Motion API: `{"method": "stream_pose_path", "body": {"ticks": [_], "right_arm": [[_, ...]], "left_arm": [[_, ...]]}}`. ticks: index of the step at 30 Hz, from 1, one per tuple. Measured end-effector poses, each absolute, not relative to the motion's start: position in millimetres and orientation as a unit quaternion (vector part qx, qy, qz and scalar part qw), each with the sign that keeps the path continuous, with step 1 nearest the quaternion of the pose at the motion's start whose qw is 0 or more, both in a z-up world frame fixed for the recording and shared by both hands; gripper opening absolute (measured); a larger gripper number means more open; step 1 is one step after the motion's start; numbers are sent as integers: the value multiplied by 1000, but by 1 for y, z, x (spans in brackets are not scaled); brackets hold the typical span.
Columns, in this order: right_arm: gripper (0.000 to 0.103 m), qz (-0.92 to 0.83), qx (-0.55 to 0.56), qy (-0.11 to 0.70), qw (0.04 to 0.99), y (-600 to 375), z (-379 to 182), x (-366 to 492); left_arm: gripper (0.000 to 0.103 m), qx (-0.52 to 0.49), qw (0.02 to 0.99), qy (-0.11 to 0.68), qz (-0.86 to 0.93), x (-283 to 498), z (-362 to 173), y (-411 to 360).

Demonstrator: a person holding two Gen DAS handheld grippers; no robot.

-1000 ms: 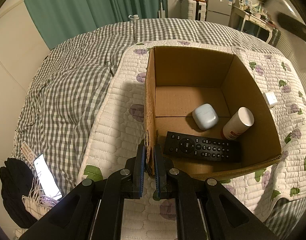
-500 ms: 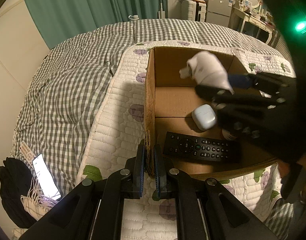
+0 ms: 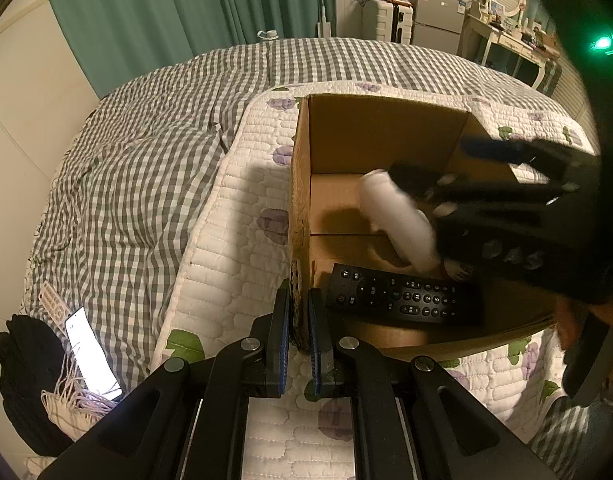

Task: Organize rigid objects
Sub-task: 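Carry the white device into the box with the right tool and release, then move the right tool to the pink patterned card and grasp it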

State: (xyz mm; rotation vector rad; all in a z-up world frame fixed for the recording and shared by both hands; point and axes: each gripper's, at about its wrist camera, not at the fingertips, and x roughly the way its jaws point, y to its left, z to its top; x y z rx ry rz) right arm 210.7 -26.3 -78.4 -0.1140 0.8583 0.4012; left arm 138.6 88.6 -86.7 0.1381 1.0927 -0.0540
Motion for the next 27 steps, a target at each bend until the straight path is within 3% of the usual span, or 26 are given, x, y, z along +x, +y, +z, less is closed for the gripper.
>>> {"method": "stream_pose_path", "body": {"ticks": [6, 15, 20, 27], "right_arm": [[91, 165, -29, 354, 920, -67, -28, 199], [98, 74, -32, 266, 961, -155, 33, 163], [99, 31, -34, 289, 956, -191, 1, 151], [99, 4, -5, 394, 919, -218, -111, 153]], "left_arm": [[8, 67, 852, 519, -26, 139, -86, 89], [8, 69, 851, 519, -24, 138, -86, 89], [8, 74, 851, 520, -19, 137, -86, 87], [8, 81, 850, 521, -12, 138, -86, 84]]}}
